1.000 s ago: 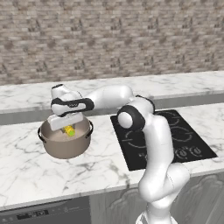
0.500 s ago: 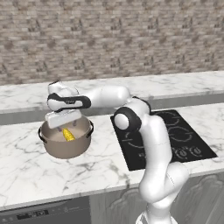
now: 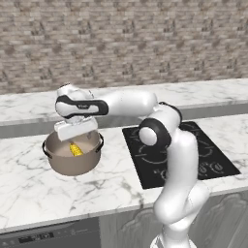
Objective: Turn on the sink faucet. Then move the corn from the counter to the sink. Turn off the sink. Move the vegetable from the sink to the pot next to the stove. Finally move the pot to the rear right burner.
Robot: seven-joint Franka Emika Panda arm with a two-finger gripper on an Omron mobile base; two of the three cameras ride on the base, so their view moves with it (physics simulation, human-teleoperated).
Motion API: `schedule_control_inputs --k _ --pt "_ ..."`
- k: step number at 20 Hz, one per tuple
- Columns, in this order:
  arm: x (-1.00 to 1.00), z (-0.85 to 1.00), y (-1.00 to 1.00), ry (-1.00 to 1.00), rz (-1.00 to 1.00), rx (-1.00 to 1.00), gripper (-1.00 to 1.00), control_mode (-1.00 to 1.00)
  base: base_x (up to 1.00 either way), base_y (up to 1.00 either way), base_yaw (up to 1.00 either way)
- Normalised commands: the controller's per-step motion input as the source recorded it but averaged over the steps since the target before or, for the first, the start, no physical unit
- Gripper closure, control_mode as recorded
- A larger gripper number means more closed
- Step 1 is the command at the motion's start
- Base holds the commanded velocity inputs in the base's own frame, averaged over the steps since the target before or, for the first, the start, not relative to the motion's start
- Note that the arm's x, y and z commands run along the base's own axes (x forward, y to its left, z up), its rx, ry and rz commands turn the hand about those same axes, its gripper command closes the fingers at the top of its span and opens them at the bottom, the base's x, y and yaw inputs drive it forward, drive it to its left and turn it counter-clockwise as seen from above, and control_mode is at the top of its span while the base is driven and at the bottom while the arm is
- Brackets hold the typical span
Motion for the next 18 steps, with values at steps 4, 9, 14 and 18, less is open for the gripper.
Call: schedule_control_inputs --k 4,9,14,18 --pt "-0.69 0.36 -0.89 -0.08 -0.12 0.09 -1.0 -1.0 0.0 0.0 0.0" --pt "-0.27 0.49 -0.47 -0.21 -0.13 0.03 -1.0 -1.0 0.0 0.0 0.0" --pt "0.04 0.21 -0.05 -0.2 -0.08 0.0 -1.0 -1.0 0.0 0.0 0.0" --pt "0.31 -0.03 -0.03 -0.1 -0.07 0.02 -1.0 -1.0 0.0 0.0 0.0"
